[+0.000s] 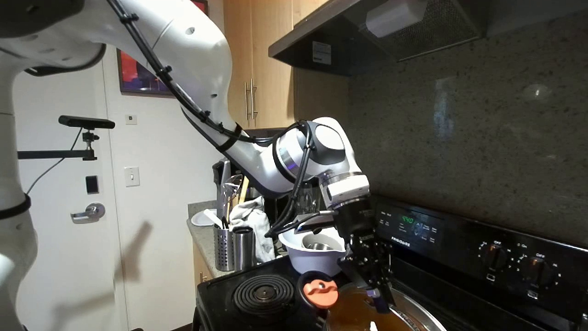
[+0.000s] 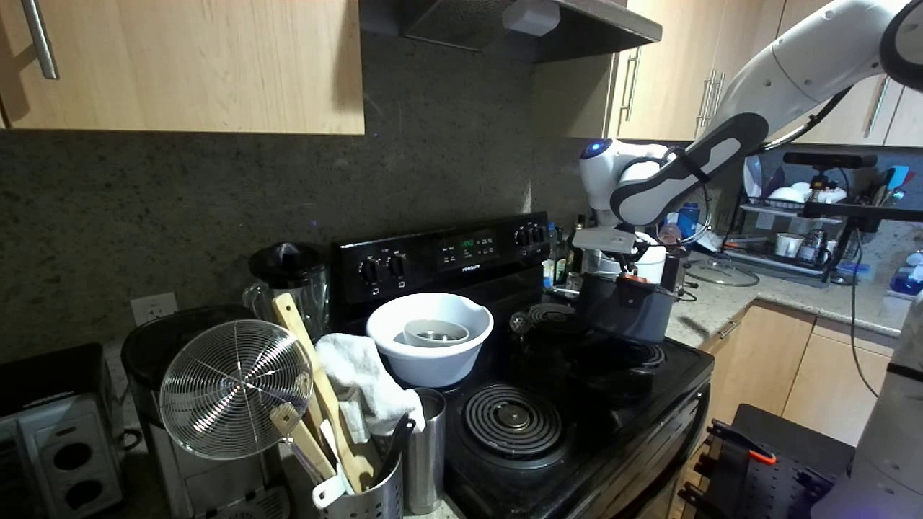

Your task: Move the pot to the front plate

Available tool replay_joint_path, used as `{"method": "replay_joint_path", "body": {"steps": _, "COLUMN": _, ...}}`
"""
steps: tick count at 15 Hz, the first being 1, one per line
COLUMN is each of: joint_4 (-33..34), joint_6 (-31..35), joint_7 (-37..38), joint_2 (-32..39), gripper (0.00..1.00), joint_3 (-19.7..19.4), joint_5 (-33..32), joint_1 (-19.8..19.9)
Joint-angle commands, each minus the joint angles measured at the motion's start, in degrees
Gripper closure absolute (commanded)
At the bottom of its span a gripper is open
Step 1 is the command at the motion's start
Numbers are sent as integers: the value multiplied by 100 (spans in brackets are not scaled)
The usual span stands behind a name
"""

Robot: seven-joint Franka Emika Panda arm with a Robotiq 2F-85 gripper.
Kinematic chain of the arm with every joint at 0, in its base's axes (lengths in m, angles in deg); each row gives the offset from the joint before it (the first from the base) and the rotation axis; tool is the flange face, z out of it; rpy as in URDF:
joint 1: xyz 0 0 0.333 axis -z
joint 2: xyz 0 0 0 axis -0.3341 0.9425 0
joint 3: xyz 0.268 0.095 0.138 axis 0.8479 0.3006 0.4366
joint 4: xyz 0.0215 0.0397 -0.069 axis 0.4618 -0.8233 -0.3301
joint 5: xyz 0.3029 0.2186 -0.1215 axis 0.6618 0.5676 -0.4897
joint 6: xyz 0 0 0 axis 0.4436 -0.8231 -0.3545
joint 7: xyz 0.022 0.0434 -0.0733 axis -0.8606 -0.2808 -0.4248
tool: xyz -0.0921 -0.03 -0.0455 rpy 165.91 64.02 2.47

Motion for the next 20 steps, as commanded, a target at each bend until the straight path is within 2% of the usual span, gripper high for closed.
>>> {"method": "replay_joint_path", "body": {"steps": 1, "joint_4": -41, "joint_6": -137, "joint_7": 250, "joint_2": -144, "gripper": 91, "joint_3": 145, "joint_5": -320, "joint_1": 149}}
{"method": "replay_joint_path", "body": {"steps": 11, "joint_4": -267, "joint_6": -122, "joint_7": 328, "joint_2": -89, "gripper": 91, "joint_3": 241, "joint_5": -530, "joint_1": 128}}
{"method": "replay_joint_path", "body": {"steps": 12, "joint_4": -313, "joint_6": -109, "joint_7": 330, "joint_2": -115, "gripper": 60, "joint_3": 261, "joint_5": -517, "joint_1": 124}}
{"method": "replay_joint_path", "body": {"steps": 13, "joint_4": -362, "joint_6": -101, "joint_7": 347, "joint_2": -144, "gripper": 58, "joint_3": 285, "joint_5": -521, "joint_1": 116}}
{"method": "replay_joint_path", "body": {"steps": 15, "joint_4": -409, "joint_6": -108, "joint_7": 345, "joint_2": -235, "gripper": 46, "joint_3": 346, "joint_5": -527, "joint_1": 111}}
{"method": "replay_joint_path", "body": {"steps": 20, "joint_4": -510, "joint_6": -158, "joint_7": 353, "joint_2": -469, "gripper": 7, "joint_3": 493, "joint_5": -594, "joint_1": 114}}
